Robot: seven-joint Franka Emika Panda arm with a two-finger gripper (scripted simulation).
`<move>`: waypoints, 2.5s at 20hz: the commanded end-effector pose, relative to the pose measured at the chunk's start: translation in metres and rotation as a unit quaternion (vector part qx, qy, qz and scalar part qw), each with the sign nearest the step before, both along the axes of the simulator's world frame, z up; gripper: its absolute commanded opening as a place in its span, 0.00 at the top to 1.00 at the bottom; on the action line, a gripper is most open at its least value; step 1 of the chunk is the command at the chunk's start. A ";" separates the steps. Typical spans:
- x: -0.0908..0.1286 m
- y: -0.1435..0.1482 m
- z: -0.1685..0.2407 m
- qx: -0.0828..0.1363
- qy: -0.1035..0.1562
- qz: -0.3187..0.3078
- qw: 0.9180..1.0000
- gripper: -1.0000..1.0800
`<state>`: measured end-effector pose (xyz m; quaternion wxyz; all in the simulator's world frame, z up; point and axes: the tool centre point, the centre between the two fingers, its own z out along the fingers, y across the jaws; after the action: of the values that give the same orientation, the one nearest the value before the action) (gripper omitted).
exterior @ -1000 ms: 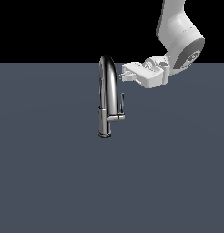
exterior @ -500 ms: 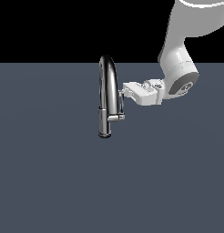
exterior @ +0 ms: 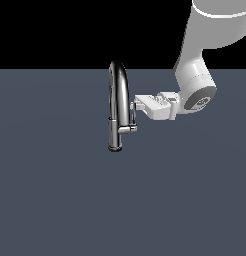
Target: Turn on the faucet by rotating a designated handle.
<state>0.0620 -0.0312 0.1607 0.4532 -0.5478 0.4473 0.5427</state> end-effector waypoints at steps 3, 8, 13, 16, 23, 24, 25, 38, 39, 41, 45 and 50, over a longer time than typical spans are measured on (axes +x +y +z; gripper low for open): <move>-0.007 -0.001 0.001 0.000 0.000 0.000 1.000 1.00; -0.018 -0.003 0.002 0.000 0.000 0.000 1.000 1.00; -0.031 -0.006 0.004 0.000 0.000 0.000 1.000 1.00; -0.039 -0.007 0.005 0.000 0.000 0.000 1.000 1.00; -0.058 -0.011 0.007 0.000 0.000 0.000 1.000 1.00; -0.058 -0.011 0.007 0.000 0.000 0.000 1.000 1.00; -0.053 -0.015 0.006 -0.004 -0.002 -0.006 1.000 1.00; -0.099 -0.020 -0.025 -0.001 -0.001 -0.001 1.000 1.00; -0.103 -0.020 -0.028 0.000 -0.001 -0.001 1.000 1.00; -0.107 -0.021 -0.030 0.000 0.000 -0.001 1.000 1.00; -0.101 -0.024 -0.039 -0.004 -0.009 -0.005 1.000 1.00; -0.109 -0.023 -0.070 -0.002 -0.004 -0.002 1.000 1.00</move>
<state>-0.0403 -0.0578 0.1099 0.4601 -0.5554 0.4441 0.5316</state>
